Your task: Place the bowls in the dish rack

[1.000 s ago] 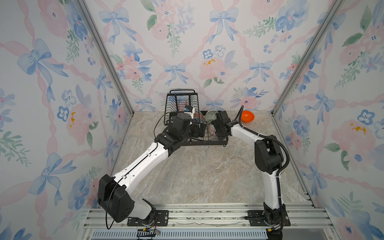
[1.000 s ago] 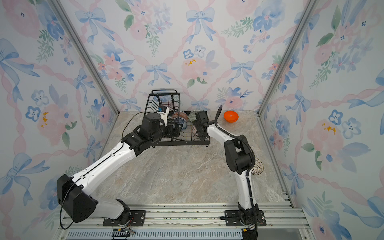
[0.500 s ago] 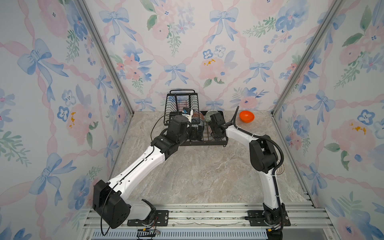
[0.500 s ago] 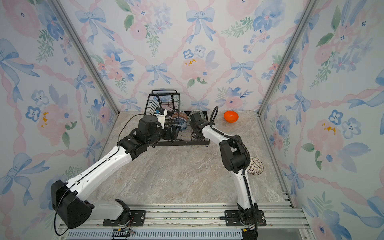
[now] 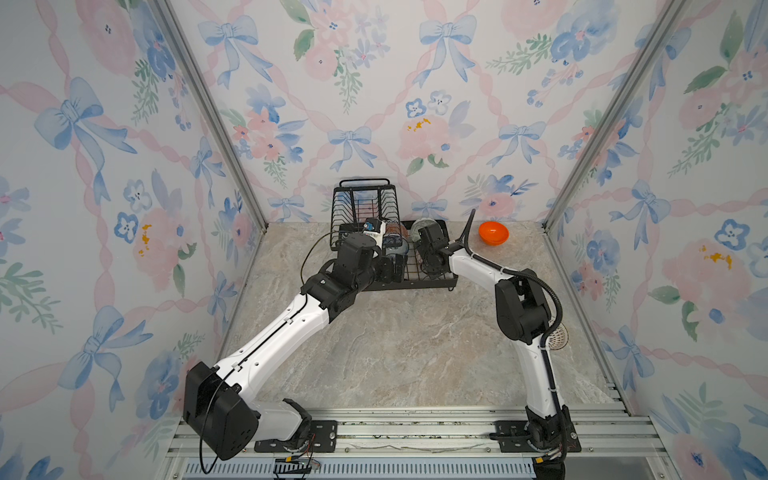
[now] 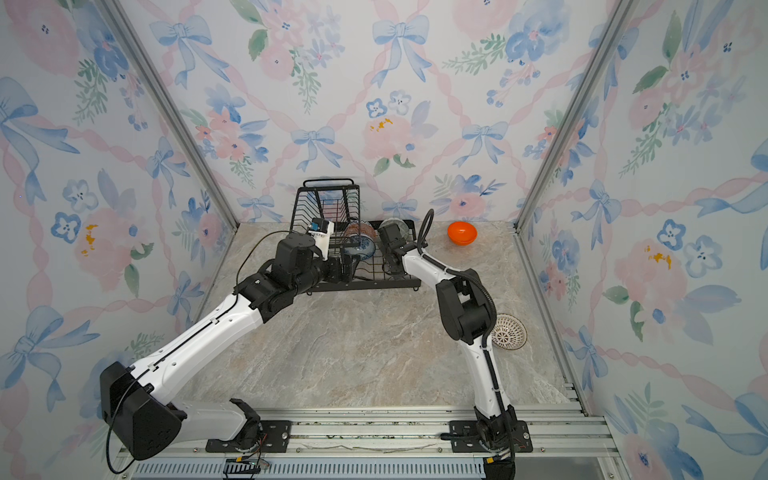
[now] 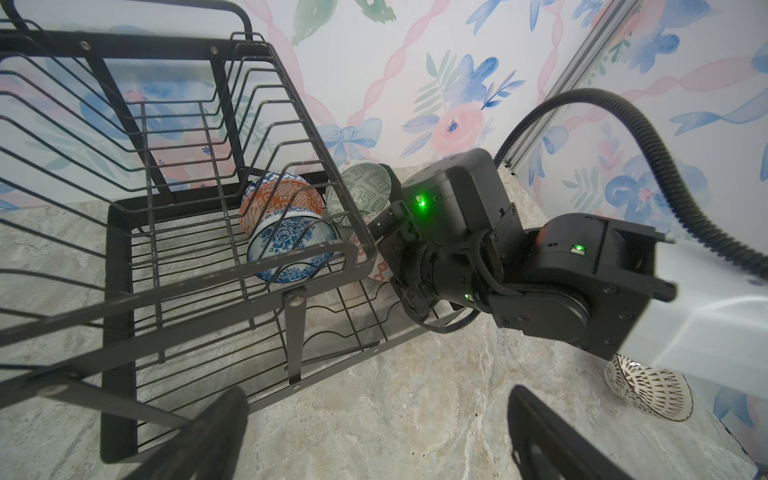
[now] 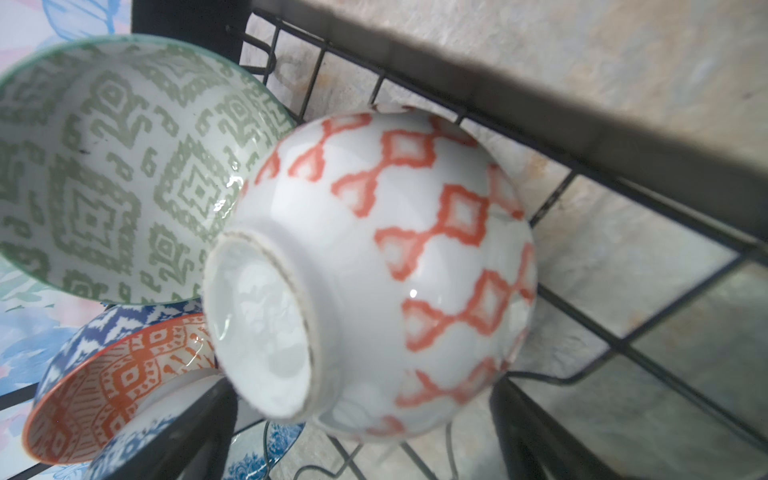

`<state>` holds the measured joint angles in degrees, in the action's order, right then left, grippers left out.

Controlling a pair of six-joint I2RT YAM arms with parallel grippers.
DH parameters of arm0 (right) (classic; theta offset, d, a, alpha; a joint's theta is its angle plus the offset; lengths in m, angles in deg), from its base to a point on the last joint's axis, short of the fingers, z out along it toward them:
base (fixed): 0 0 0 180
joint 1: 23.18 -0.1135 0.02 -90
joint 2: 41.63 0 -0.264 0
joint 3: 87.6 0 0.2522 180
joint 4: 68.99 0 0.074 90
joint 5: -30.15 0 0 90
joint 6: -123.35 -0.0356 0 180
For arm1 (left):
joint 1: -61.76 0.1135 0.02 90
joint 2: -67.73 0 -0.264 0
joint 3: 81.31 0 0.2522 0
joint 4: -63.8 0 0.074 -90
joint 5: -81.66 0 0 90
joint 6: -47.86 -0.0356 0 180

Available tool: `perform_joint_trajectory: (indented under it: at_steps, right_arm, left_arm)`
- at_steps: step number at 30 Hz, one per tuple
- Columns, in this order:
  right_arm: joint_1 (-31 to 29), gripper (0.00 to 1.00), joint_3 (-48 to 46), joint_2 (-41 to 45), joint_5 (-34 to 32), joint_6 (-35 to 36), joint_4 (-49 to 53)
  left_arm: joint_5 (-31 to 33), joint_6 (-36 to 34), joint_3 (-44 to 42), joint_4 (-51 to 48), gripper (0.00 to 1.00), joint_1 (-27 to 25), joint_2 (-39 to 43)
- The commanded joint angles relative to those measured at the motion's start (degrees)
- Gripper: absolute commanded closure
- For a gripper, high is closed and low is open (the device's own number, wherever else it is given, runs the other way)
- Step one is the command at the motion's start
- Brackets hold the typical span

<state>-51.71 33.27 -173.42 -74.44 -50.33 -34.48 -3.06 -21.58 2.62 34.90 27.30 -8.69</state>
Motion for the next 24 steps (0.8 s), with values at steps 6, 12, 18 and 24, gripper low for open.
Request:
perform_joint_trajectory:
  at_steps: [6, 12, 18, 24]
  right_arm:
    - [1.7, 0.03, 4.0, -2.1, -0.7, 5.2, -4.7]
    - [2.7, 0.03, 4.9, -2.1, 0.5, 6.1, -6.8]
    - [3.2, 0.03, 1.5, 0.2, 0.4, 3.7, -5.8]
    - [5.1, 0.03, 0.9, 0.7, 3.7, 0.4, 0.2]
  left_arm:
    - [0.0, -1.5, -0.8, -0.2, 0.02, 0.2, 1.1]
    - [0.1, -1.7, -0.5, -0.2, 0.02, 0.2, 0.5]
    - [0.3, -1.7, -0.2, -0.2, 0.02, 0.2, 0.0]
    - [0.9, -2.3, -0.8, -0.1, 0.02, 0.2, 0.3]
